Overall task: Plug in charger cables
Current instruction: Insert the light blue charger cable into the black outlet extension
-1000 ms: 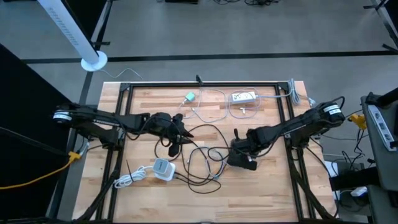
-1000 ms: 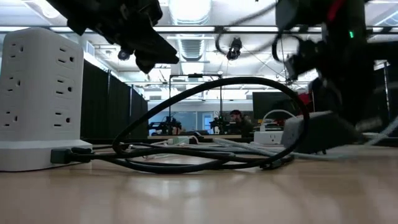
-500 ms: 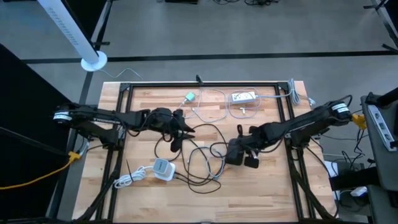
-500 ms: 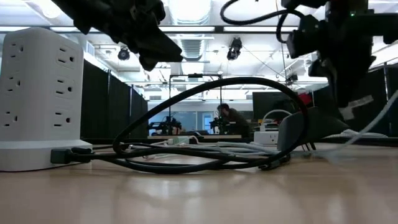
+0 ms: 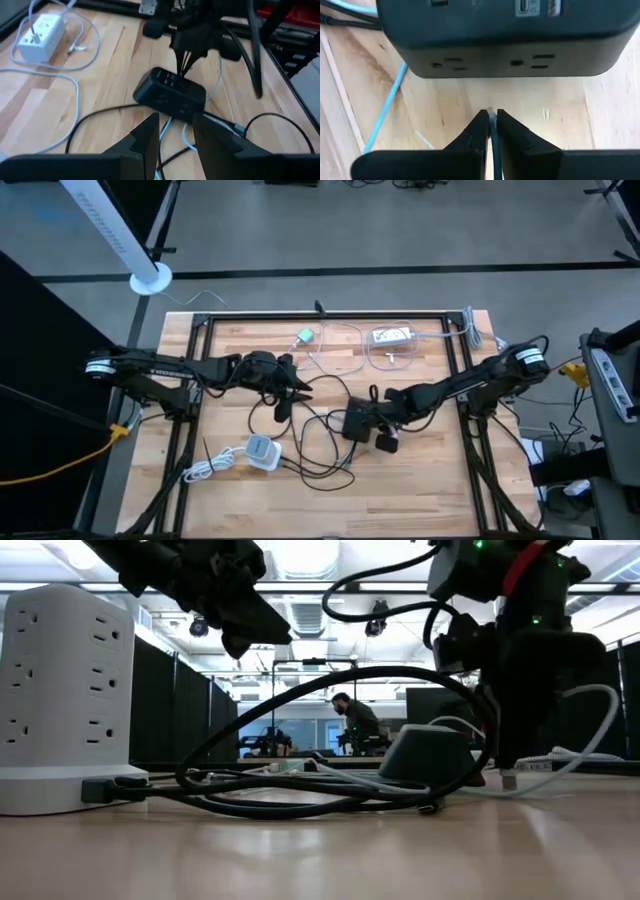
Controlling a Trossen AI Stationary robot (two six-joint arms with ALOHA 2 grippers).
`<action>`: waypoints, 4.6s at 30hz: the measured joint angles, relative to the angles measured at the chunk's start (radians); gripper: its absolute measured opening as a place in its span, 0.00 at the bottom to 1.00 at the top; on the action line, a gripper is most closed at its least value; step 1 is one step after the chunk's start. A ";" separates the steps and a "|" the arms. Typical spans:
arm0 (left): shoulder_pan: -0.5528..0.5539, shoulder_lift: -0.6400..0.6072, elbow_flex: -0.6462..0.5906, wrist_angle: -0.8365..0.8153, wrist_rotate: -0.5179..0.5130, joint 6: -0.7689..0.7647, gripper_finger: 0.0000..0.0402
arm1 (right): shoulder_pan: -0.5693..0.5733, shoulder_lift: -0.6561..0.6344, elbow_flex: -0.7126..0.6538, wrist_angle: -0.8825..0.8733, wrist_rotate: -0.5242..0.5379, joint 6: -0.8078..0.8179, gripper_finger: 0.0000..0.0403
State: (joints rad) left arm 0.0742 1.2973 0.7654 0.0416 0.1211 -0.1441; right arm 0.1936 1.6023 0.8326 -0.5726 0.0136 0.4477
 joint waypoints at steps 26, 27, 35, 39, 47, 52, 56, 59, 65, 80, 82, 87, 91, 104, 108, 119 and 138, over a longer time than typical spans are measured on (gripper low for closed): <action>0.031 0.640 0.225 0.272 0.114 0.218 0.26 | -0.048 -0.274 0.019 0.032 0.241 -0.131 0.02; 0.031 0.654 0.238 0.270 0.114 0.218 0.26 | -0.048 -0.285 0.005 0.046 0.242 -0.138 0.02; 0.020 0.728 0.287 0.265 0.101 0.214 0.26 | -0.014 -0.306 -0.060 0.147 0.273 -0.145 0.02; 0.002 0.762 0.309 0.286 0.101 0.220 0.26 | -0.015 -0.287 -0.065 0.171 0.277 -0.148 0.02; -0.029 0.795 0.357 0.292 0.097 0.214 0.26 | 0.014 -0.259 -0.079 0.212 0.296 -0.099 0.02; -0.032 0.794 0.360 0.291 0.097 0.214 0.26 | 0.018 -0.263 -0.081 0.204 0.313 -0.091 0.02; -0.032 0.794 0.360 0.296 0.096 0.214 0.26 | 0.020 -0.266 -0.082 0.195 0.332 -0.149 0.02; -0.032 0.793 0.362 0.297 0.096 0.214 0.26 | 0.018 -0.267 -0.085 0.195 0.330 -0.177 0.02; -0.032 0.792 0.362 0.292 0.096 0.214 0.26 | 0.018 -0.272 -0.129 0.232 0.344 -0.185 0.02; -0.032 0.791 0.365 0.298 0.083 0.213 0.26 | -0.008 -0.330 -0.140 0.244 0.240 -0.364 0.02; -0.033 0.791 0.365 0.298 0.074 0.213 0.26 | -0.011 -0.330 -0.145 0.247 0.243 -0.369 0.02; -0.033 0.791 0.365 0.295 0.070 0.213 0.26 | -0.017 -0.331 -0.158 0.269 0.249 -0.415 0.02; -0.033 0.791 0.365 0.295 0.068 0.213 0.26 | -0.035 -0.331 -0.159 0.275 0.248 -0.445 0.02; -0.034 0.791 0.365 0.289 0.069 0.202 0.26 | -0.064 -0.335 -0.190 0.350 0.183 -0.469 0.02; -0.034 0.791 0.365 0.289 0.069 0.203 0.26 | -0.064 -0.335 -0.191 0.356 0.169 -0.486 0.02; -0.036 0.787 0.365 0.288 0.040 0.267 0.26 | -0.063 -0.335 -0.192 0.363 0.107 -0.395 0.02; -0.043 0.782 0.365 0.251 0.034 0.264 0.26 | -0.061 -0.333 -0.205 0.406 0.110 -0.148 0.02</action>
State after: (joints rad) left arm 0.0314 2.0789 1.1308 0.2923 0.1549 0.1196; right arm 0.1330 1.2694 0.6278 -0.1670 0.1235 0.2996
